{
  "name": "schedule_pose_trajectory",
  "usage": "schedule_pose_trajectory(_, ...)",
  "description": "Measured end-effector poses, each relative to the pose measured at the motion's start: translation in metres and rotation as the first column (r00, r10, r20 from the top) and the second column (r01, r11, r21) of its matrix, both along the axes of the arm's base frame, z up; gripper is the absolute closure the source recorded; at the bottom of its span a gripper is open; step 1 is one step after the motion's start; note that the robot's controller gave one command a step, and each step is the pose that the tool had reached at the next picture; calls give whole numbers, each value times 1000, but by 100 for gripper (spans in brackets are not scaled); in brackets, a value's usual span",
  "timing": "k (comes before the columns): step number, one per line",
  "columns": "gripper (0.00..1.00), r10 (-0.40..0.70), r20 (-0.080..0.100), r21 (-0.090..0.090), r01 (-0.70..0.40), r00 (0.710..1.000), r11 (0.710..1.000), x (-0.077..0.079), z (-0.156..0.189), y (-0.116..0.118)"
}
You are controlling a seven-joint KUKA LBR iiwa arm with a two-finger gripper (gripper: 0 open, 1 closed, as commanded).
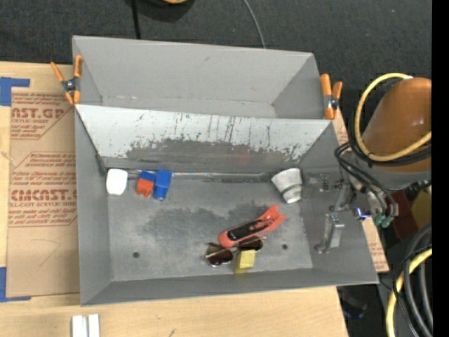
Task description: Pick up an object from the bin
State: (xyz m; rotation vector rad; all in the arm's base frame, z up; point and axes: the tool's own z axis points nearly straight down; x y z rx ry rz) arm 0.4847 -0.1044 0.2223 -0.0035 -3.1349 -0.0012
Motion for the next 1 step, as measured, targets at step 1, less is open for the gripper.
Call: schedule_pose_trajectory(1,0,2,8,-1,-2,1000,1000,1,4,1)
